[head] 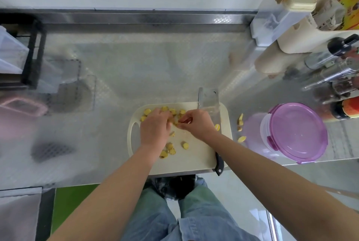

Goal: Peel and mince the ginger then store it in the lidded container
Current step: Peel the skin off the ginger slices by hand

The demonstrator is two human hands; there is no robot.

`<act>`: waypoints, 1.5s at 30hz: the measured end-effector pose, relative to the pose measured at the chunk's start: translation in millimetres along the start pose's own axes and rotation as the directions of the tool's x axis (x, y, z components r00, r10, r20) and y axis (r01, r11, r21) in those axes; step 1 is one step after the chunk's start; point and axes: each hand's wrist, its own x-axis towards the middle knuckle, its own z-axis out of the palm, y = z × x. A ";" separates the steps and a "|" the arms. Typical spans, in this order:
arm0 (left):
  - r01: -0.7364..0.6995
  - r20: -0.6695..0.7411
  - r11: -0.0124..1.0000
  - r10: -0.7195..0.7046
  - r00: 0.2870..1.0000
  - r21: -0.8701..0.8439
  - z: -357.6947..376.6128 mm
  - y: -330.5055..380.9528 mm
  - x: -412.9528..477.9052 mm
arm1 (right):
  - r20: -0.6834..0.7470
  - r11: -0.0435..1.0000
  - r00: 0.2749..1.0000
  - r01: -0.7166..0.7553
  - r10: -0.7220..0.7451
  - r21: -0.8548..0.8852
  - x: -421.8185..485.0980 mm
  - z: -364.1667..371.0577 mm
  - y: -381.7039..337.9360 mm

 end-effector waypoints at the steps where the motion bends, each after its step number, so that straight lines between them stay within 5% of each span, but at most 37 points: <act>1: -0.001 0.008 1.000 0.001 1.000 0.008 -0.3 -0.9 1.6 | -0.002 0.999 1.000 -0.011 0.011 -0.035 0.5 1.3 -1.8; 14: -0.010 0.044 1.000 0.010 0.999 -0.002 2.5 -6.9 7.6 | 0.058 0.877 0.975 0.217 -0.213 -0.427 -12.5 10.2 -11.4; 19: -0.003 0.032 1.000 0.004 0.999 -0.017 2.6 -7.6 7.6 | 0.051 0.928 0.986 0.166 -0.158 -0.334 -10.3 8.5 -11.7; 23: -0.007 0.036 0.999 0.009 0.999 -0.046 1.1 -8.1 6.8 | -0.014 0.992 1.000 -0.010 0.009 -0.126 -1.7 -5.0 -12.0; 28: -0.020 0.034 0.999 0.021 0.999 -0.048 0.1 -7.8 6.4 | -0.041 0.980 0.991 -0.133 0.129 -0.148 -1.2 -2.2 -15.7; 36: -0.103 0.059 0.991 0.108 0.992 -0.082 -4.0 -18.4 -5.5 | -0.178 0.977 0.981 0.033 -0.071 -0.209 -13.5 0.5 -6.1; 41: -0.099 0.141 0.992 0.109 0.984 -0.078 0.8 -20.9 -23.1 | 0.231 0.872 0.933 0.344 -0.276 -0.348 -30.3 -6.0 4.2; 45: -0.049 0.124 0.997 0.057 0.991 -0.064 5.8 -20.2 -31.9 | 0.260 0.809 0.926 0.369 -0.274 -0.458 -38.4 4.7 19.3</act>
